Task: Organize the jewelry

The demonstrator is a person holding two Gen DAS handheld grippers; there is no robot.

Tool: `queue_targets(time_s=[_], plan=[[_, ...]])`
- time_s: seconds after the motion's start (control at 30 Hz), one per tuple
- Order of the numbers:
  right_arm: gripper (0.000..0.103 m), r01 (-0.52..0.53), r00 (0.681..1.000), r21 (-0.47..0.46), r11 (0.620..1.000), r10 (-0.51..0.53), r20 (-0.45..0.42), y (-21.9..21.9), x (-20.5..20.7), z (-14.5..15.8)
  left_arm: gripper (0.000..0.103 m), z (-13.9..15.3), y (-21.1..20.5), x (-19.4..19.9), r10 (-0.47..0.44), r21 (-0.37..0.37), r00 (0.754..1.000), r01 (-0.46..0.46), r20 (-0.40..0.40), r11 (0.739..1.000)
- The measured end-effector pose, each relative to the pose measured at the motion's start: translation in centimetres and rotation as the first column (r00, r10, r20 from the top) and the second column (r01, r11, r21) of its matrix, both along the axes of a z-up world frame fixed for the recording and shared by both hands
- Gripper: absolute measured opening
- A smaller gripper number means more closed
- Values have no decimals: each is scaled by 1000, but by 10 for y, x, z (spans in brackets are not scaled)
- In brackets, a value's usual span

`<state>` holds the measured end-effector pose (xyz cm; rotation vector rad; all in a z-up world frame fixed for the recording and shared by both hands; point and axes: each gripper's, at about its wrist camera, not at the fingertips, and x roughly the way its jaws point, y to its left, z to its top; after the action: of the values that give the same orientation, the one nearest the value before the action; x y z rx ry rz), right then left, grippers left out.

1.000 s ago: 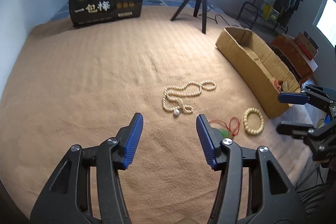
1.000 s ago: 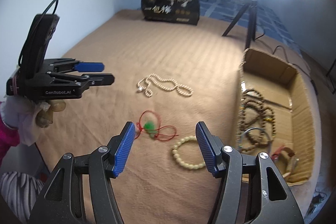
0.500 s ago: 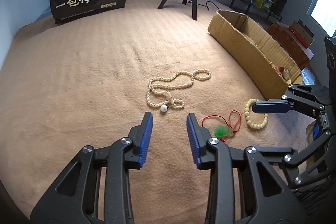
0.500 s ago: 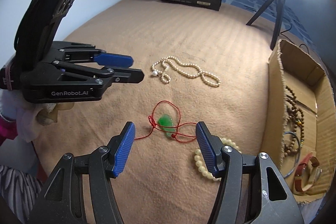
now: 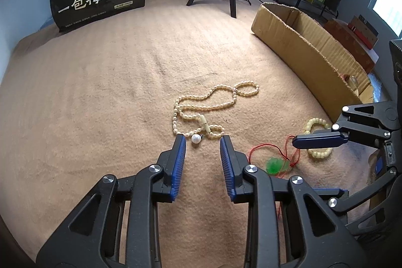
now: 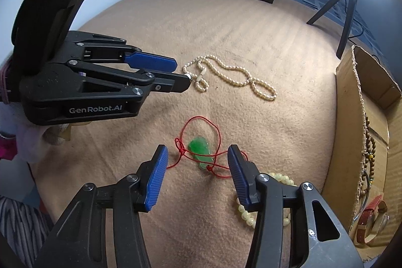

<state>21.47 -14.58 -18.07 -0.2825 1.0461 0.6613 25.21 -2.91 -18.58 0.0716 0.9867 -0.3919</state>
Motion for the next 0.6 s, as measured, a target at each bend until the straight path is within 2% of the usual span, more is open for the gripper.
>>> queue_targets(time_s=[0.4, 0.6], plan=[[42, -38, 999, -36, 999, 39, 10, 12, 0, -7, 22, -11, -4, 12, 8, 25, 1000, -8, -4, 1000], [34, -46, 999, -58, 997, 47, 3, 15, 2, -14, 12, -16, -5, 12, 4, 40, 1000, -4, 4, 999]])
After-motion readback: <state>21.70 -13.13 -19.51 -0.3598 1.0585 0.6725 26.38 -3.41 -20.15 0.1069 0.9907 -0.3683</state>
